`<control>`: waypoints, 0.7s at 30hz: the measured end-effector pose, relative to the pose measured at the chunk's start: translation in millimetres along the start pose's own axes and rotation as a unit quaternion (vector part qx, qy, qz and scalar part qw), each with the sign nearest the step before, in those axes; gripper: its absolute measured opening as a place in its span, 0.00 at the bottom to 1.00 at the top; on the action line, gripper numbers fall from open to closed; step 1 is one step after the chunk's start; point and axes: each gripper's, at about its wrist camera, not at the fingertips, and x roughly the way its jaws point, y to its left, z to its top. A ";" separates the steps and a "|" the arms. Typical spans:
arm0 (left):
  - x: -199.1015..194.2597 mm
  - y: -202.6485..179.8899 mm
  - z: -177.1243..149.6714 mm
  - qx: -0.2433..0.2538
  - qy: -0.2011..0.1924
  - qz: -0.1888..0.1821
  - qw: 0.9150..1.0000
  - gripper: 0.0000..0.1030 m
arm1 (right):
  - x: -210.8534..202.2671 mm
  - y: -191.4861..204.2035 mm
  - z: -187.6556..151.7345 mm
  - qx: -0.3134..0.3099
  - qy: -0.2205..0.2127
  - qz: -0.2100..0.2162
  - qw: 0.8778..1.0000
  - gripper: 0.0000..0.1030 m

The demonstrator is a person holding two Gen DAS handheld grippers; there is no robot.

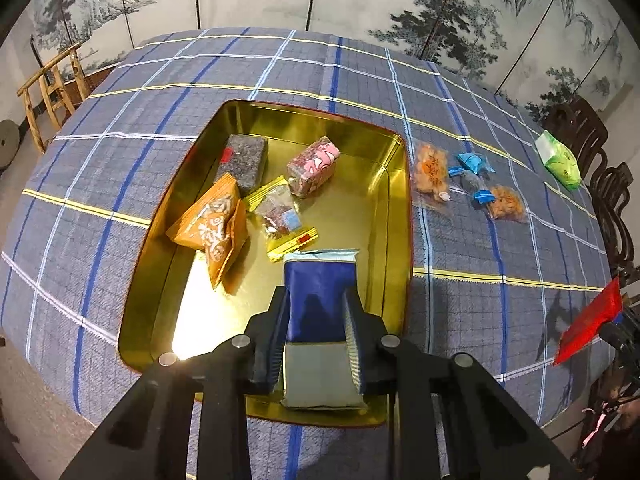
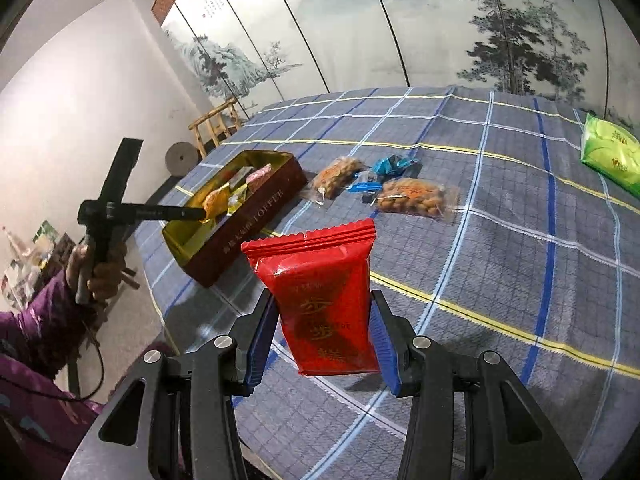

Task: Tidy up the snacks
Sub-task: 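Lower the pouch into the tin and open the left gripper while the right gripper holds the red packet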

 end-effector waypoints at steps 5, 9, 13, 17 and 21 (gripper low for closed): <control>-12.9 -0.4 -10.3 -0.001 -0.017 0.008 1.000 0.22 | 0.1 1.7 3.0 0.004 -0.002 -0.003 1.000 0.45; -27.9 -5.5 -22.6 0.000 -0.049 0.030 0.998 0.28 | -1.9 2.2 5.4 0.013 -0.009 0.001 1.000 0.45; -39.7 -7.3 -32.0 -0.003 -0.071 0.038 0.997 0.35 | -3.1 6.4 9.3 0.017 -0.015 0.002 1.000 0.45; -52.8 -10.1 -41.0 0.009 -0.091 0.052 0.994 0.35 | -3.4 14.7 16.2 0.016 -0.021 0.004 1.000 0.45; -64.8 -7.5 -49.0 0.018 -0.109 0.070 0.991 0.35 | -2.4 27.3 23.7 0.010 -0.029 0.009 0.999 0.45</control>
